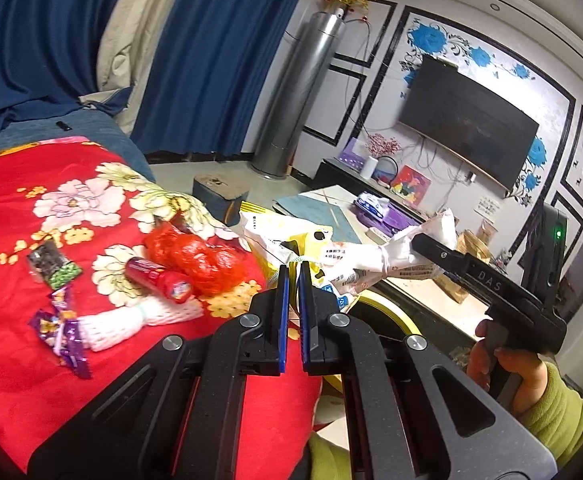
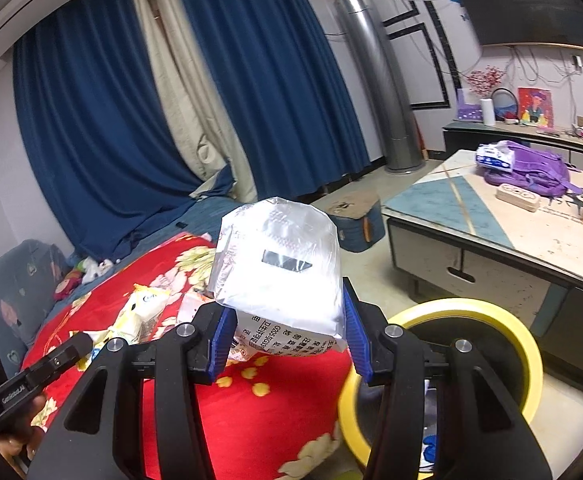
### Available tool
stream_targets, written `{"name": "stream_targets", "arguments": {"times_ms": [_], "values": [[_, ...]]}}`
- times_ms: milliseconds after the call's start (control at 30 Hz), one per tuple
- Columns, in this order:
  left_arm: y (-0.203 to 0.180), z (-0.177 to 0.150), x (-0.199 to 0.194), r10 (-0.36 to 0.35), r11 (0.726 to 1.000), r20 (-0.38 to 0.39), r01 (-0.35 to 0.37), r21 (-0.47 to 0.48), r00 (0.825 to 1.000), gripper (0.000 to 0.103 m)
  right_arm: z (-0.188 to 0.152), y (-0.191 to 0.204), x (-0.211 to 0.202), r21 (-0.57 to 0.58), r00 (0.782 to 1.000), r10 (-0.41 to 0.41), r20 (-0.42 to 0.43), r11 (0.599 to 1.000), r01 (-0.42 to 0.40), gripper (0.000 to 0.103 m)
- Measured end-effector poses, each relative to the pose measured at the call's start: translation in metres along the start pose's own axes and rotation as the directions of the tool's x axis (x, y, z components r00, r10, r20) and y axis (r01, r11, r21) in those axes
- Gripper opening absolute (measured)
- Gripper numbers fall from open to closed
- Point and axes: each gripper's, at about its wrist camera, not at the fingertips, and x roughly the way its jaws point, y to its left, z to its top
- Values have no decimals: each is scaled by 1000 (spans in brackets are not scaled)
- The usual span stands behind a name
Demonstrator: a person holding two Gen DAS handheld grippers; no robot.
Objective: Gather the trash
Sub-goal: 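Carry the wrapper and white bag over the yellow bin and release both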
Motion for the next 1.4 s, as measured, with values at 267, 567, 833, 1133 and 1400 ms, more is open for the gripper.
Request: {"name": "stream_targets", "arguments": {"times_ms": [267,567,833,1133,1400], "values": [[-21,-4,17,-29,999,-30,30,38,999,1,0,-31,-6,36,998,-60,7,998,59,46],[-42,-11,38,-62,995,-71,67,74,996,1,-5,-61,-11,69,992,-126,8,990,126,46],[-61,-22,59,-93,991,-113,104,88,989,1,-11,-84,-13,89,980,-199,5,976,197,46],[-81,-42,90,-145,983,-185,164,87,972,1,-21,-116,-10,88,948,-317,-14,944,317,46],[-95,-60,116,-161,975,-260,194,109,952,1,-28,-143,-4,108,925,-378,-39,919,380,47]]}}
